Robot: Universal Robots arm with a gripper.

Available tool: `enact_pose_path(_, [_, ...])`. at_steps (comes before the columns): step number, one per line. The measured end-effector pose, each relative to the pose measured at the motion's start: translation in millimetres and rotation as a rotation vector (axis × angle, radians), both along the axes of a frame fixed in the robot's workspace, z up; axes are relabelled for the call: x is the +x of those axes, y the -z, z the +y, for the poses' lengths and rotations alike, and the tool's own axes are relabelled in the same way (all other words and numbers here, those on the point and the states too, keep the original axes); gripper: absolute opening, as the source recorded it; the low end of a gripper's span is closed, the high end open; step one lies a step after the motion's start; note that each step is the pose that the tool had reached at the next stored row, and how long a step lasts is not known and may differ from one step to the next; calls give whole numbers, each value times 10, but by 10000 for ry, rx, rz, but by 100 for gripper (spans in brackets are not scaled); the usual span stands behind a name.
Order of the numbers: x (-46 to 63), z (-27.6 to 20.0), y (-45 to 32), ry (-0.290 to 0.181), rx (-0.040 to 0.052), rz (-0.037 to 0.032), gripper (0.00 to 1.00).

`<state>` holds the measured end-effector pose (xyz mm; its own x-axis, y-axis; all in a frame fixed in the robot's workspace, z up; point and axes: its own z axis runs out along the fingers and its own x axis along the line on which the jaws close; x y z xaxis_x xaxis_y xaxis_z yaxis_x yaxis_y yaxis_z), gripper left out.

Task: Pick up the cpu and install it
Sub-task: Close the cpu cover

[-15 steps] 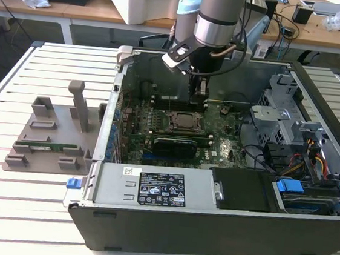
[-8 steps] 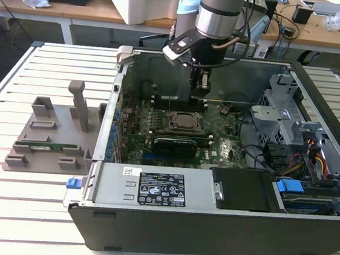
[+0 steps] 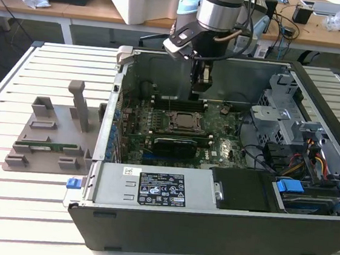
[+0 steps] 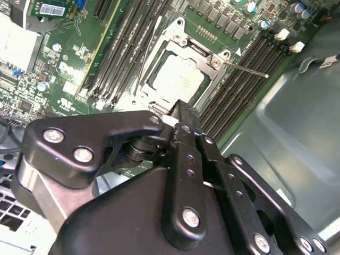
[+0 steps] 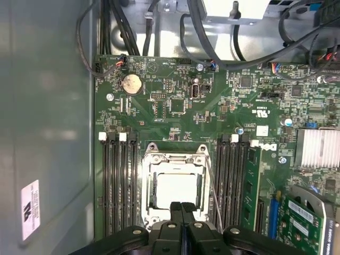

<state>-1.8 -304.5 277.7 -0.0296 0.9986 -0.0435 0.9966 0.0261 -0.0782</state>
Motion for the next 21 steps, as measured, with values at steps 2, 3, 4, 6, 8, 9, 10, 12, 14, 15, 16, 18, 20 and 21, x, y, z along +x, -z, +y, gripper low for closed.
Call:
enact_pose_path(2, [0,0,-48,0,0,0,11])
enact_pose_path(3, [0,0,-106,0,0,1,11])
enact_pose_path(4, [0,0,-146,0,-1,1,11])
enact_pose_path(6, [0,0,-203,0,0,0,11])
enact_pose_path(8, [0,0,-249,0,0,1,11])
enact_pose_path(9, [0,0,-266,0,-1,1,11])
enact_pose_path(10, [0,0,-304,0,-1,1,11])
enact_pose_path(12, [0,0,-356,0,0,0,11])
enact_pose_path(14, [0,0,-379,-1,0,0,11])
enact_pose_path(15, [0,0,-389,0,1,0,11])
enact_pose_path(16, [0,0,-390,0,1,-1,11])
enact_pose_path(18, [0,0,-391,0,0,0,11])
enact_pose_path(20, [0,0,-392,0,0,0,11])
enact_pose_path(21, [0,0,-392,0,0,0,11])
